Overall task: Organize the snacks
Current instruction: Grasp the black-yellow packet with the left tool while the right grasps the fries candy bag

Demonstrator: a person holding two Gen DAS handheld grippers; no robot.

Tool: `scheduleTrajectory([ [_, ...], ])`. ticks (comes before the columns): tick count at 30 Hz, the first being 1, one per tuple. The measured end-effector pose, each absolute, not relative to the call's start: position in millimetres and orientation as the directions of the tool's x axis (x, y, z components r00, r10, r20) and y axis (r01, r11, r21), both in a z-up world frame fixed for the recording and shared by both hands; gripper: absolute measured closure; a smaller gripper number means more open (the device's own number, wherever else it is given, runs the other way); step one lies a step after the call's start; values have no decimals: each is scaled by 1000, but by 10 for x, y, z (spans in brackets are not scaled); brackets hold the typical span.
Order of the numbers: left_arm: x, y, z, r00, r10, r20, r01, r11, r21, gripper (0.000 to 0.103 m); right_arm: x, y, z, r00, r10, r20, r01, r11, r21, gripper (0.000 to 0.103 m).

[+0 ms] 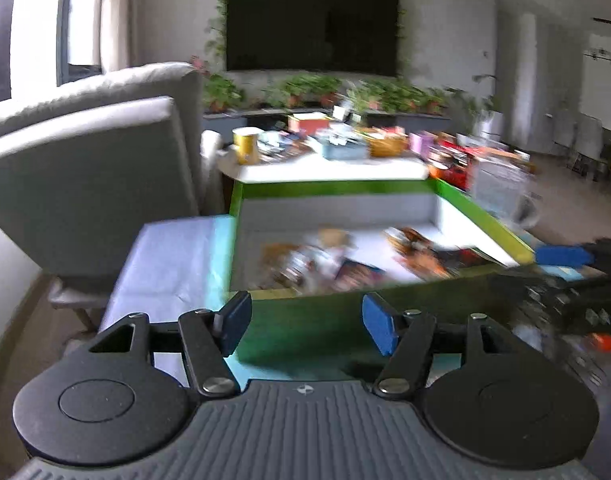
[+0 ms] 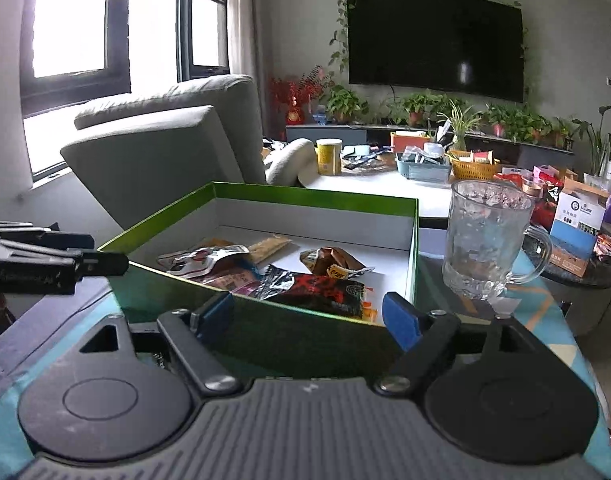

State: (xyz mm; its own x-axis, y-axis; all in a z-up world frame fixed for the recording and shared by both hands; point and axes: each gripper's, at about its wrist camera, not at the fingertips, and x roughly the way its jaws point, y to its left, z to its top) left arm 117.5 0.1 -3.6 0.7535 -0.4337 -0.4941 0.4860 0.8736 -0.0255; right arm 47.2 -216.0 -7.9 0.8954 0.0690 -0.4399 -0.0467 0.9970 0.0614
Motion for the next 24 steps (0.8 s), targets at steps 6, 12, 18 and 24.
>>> scheduleTrajectory([
  [6,813,-190,-248,658,-473,-586,583,812,-1,38,249,-2248,-77,886,91,-454,-46,993,110,44],
  [12,670,-300,-322,693,-432,-578,566,822,65,36,-47,-2338,-78,890,72,-450,-37,996,86,44],
  [18,566,-307,-252,692,-458,-558,580,813,52,36,-239,-2479,-137,898,15,-439,8,999,52,44],
  [24,585,-342,-344,687,-434,-583,573,817,68,36,-349,-2672,-306,875,-44,-482,94,992,81,44],
])
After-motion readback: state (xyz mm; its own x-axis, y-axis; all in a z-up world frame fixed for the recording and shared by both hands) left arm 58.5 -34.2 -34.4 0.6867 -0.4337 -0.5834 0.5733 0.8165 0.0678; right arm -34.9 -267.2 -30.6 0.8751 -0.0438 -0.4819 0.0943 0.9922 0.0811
